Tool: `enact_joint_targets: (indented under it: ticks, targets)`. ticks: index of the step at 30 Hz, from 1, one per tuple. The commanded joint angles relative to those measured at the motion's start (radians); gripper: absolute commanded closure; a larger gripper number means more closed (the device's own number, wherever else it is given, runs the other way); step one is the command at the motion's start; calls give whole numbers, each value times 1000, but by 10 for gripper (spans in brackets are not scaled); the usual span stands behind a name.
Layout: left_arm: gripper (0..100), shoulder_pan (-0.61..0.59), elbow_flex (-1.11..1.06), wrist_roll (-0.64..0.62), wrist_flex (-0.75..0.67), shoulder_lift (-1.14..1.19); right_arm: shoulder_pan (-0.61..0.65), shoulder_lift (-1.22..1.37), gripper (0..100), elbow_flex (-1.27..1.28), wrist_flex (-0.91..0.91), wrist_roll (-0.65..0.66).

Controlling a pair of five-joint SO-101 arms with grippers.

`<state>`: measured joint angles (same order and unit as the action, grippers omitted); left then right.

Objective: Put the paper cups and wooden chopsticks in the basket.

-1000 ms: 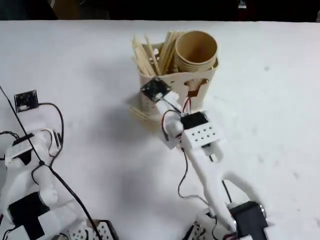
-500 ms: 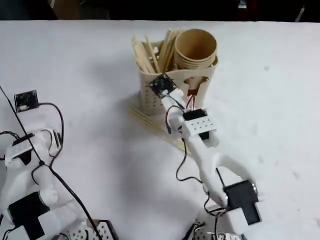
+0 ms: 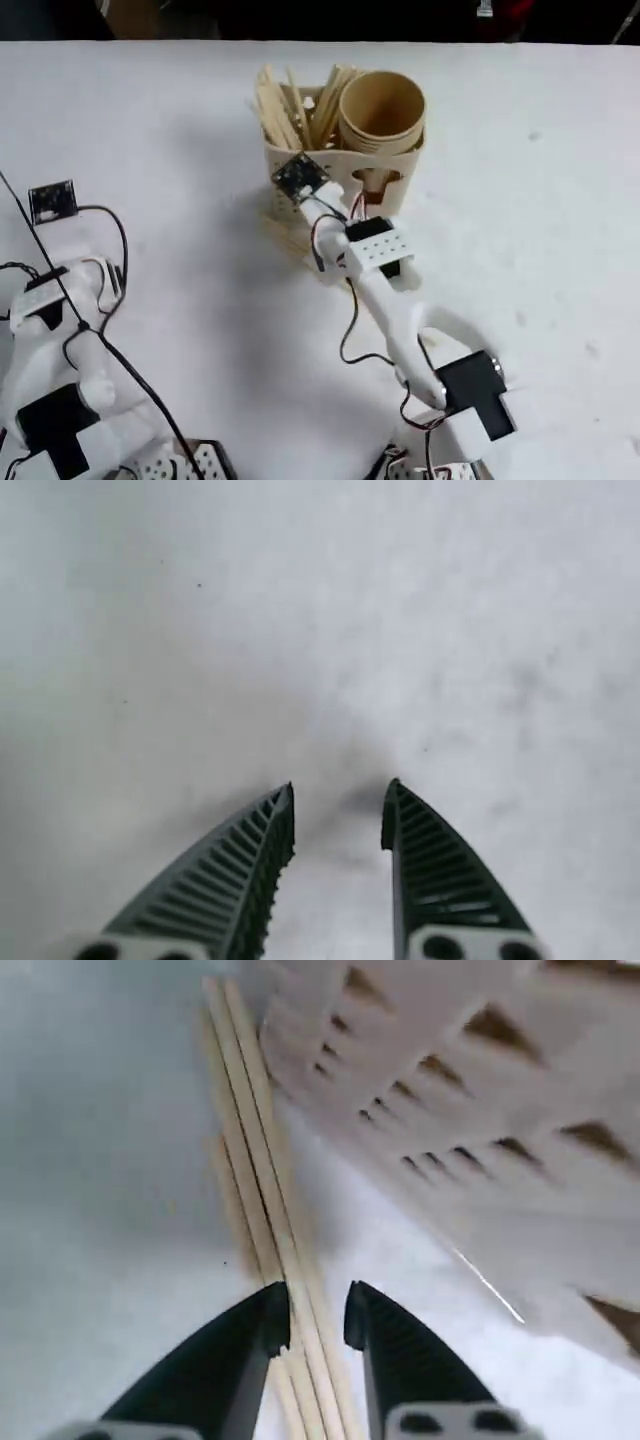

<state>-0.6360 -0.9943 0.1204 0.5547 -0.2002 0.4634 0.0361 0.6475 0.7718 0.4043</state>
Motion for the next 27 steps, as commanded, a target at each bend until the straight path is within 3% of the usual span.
enact_joint_targets:
  ticks: [1, 11, 17, 27]
  targets:
    - [843, -12, 2, -11, -11, -7, 12, 16, 898, 6, 30, 3]
    - [843, -12, 2, -11, -11, -7, 7, -262, 897, 60, 35, -58]
    - [843, -12, 2, -11, -11, -7, 24, -440, 897, 236, 15, 28]
    - [843, -12, 2, -11, -11, -7, 21, -295, 897, 311, -234, 55]
